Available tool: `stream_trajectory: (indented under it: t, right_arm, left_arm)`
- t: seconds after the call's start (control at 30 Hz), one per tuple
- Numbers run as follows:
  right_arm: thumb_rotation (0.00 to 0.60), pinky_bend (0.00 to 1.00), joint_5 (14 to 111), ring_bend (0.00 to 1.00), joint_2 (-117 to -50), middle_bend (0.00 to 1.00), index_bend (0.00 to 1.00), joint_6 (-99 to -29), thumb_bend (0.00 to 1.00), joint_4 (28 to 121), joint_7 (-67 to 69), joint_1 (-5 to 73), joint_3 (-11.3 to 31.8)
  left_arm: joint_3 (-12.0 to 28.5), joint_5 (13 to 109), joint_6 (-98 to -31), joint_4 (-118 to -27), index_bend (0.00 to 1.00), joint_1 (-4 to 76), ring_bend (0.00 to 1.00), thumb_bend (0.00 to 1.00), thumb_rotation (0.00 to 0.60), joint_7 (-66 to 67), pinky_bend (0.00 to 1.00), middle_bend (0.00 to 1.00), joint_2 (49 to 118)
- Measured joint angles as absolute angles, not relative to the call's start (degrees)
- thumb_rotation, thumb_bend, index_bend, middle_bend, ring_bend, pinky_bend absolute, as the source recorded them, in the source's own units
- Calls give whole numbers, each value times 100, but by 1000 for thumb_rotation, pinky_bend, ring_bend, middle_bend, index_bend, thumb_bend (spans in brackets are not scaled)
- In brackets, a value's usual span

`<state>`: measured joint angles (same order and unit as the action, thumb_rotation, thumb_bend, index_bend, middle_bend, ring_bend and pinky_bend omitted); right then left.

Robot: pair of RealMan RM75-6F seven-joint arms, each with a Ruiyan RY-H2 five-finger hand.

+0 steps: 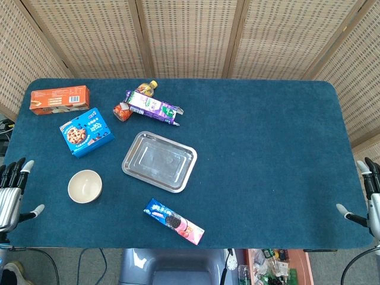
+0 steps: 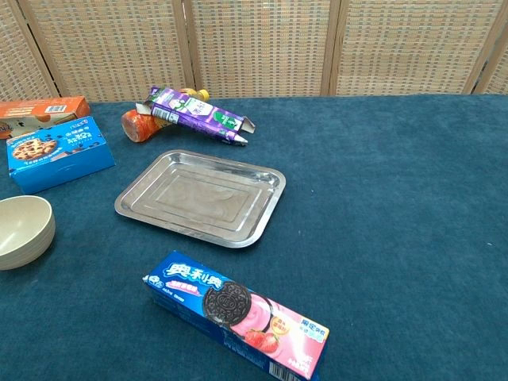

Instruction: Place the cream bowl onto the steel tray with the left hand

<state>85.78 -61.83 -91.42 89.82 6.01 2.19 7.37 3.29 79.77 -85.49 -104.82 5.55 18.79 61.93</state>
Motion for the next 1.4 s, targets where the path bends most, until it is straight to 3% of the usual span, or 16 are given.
stream_trajectory:
  t: [0.4,0.67,0.77,0.97,1.2,1.4]
  right_arm:
    - [600,0,8551,0,-6170,0,0,-9101,0,9003,555,222,732]
    - [600,0,8536,0,-6158,0,0,-9043,0,9031,527,242,725]
    - [600,0,8524,0,-6145,0,0,-9033,0,9031,567,243,729]
    - [600,0,8502,0,-6088,0,0,-9038,0,9031,730,227,743]
    - [600,0,8485,0,-6061,0,0,-9000,0,9026,792,231,742]
    - [600,0,8472,0,-6064,0,0,-8968,0,9026,786,245,743]
  left_arm:
    - [242,8168,-8412,-10347,17,621,0,32,600,1870,0,0,6266]
    - [104,8021,-7321,-9715,304,1031,0,73,600,1865,0,0,6696]
    - [88,7974,-7121,-9363,348,1150,0,101,600,1780,0,0,6947]
    - [54,8144,-6963,-8423,398,1322,0,174,600,1306,0,0,7511]
    - [-39,8415,-6847,-7550,511,1478,0,399,600,790,0,0,8024]
    - [-36,8447,-6832,-7185,596,1543,0,444,600,578,0,0,8226]
